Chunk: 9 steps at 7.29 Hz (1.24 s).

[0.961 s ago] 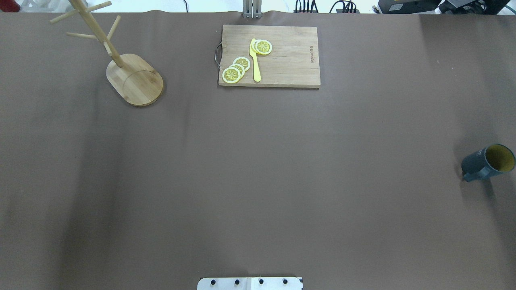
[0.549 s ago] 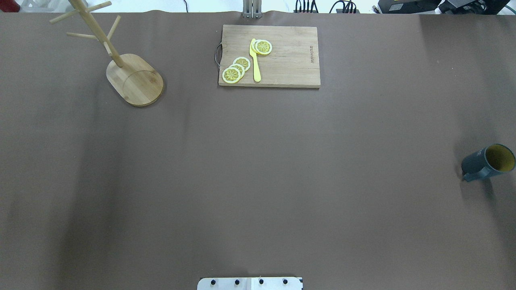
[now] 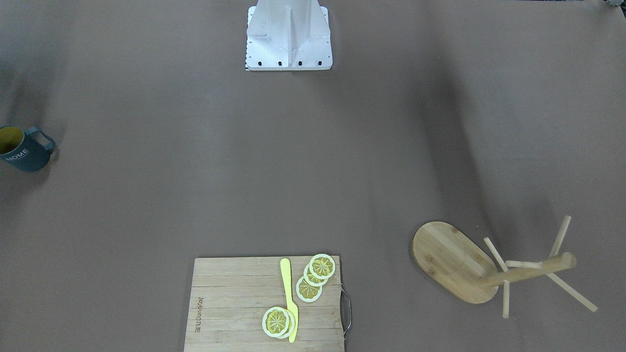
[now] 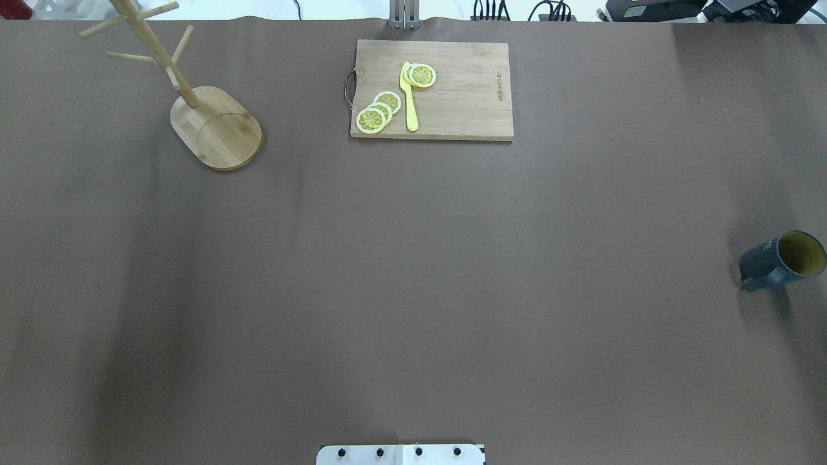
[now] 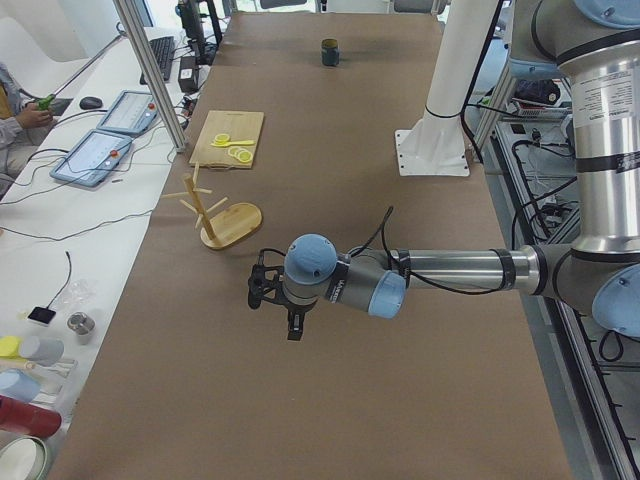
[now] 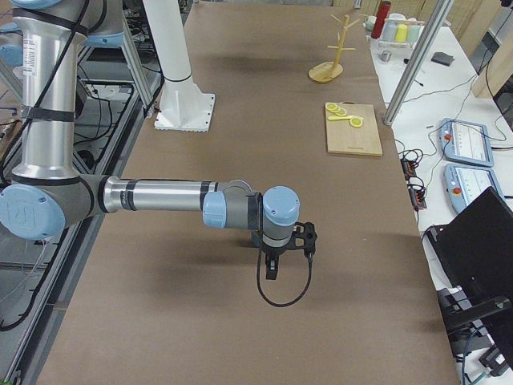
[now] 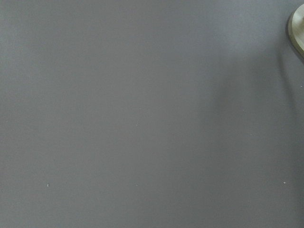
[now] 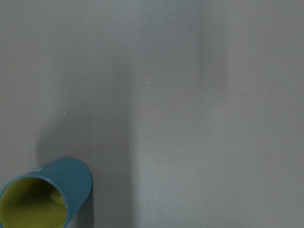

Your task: Hang cup on storage rack

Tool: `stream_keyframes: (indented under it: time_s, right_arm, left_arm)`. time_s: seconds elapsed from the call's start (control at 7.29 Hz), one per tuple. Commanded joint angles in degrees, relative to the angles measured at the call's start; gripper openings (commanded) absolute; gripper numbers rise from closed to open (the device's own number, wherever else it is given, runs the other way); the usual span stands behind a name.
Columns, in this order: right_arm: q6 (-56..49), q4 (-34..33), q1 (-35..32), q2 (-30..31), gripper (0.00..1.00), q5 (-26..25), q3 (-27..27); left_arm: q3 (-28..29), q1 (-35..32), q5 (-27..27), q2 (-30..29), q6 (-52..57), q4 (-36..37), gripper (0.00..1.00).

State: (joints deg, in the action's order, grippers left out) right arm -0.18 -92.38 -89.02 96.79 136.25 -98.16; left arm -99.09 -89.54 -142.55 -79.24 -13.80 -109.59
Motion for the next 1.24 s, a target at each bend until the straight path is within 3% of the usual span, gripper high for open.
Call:
stream_keyframes:
  time_s: [0.0,0.41,0.82,1.1]
  right_arm:
    - [0.01,0.18,1.82,-0.10,1.00,0.95,-0.45]
    - [4.20,5.10,6.56,-0.02,1.00,0.95,-1.42]
    - [4.40,16.22,11.04,3.84,0.98,1.04,-0.63]
    - [4.49,17.32,14.91,3.94,0.96,0.69,-0.46]
  left_arm:
    - [0.13,-0.03,0.08,-0.04,0.00,-0.01,0.98]
    - [-0.05,-0.03,0.00,-0.04,0.00,-0.01,0.98]
    - [0.13,0.06,0.08,-0.04,0.00,-0.01,0.98]
    - [0.04,-0.02,0.00,-0.04,0.00,-0.01,0.98]
